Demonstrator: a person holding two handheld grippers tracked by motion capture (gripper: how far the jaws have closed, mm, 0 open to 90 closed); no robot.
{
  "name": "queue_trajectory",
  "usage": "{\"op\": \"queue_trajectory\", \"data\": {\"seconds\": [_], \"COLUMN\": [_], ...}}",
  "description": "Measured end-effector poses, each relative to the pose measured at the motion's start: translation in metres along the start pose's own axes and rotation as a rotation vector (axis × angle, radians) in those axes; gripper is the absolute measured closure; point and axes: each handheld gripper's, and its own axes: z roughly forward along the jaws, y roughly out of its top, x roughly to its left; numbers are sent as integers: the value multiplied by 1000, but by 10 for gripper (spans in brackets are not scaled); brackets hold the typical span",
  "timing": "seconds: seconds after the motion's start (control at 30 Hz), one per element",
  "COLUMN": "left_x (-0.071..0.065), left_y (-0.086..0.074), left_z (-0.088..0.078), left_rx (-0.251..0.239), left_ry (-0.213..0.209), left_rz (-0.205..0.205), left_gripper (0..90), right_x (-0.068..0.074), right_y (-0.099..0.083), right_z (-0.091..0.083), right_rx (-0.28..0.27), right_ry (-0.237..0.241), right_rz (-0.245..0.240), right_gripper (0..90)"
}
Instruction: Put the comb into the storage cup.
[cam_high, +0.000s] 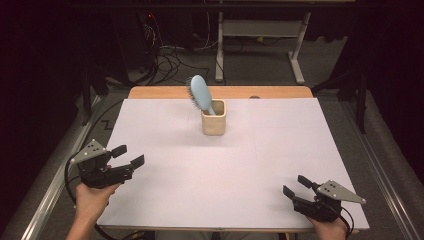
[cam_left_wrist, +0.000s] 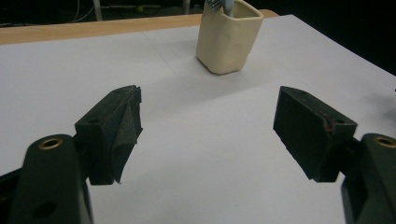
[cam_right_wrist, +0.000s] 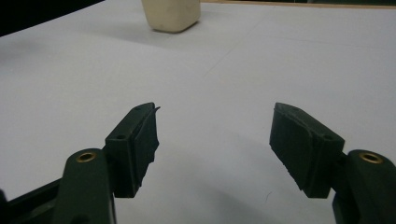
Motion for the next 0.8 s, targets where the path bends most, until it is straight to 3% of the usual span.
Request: {"op": "queue_trajectory", "data": {"seconds": [0.8], "left_x": [4], "left_y": [-24], "left_z": [0], "left_rx": [24], "left_ry": [30], "left_rz": [-14], "left_gripper": [241], "right_x": [0], "right_y": [0], "right_z": [0], "right_rx": [1], "right_ry": [0], "right_rz": [-3], "right_gripper": [328]}}
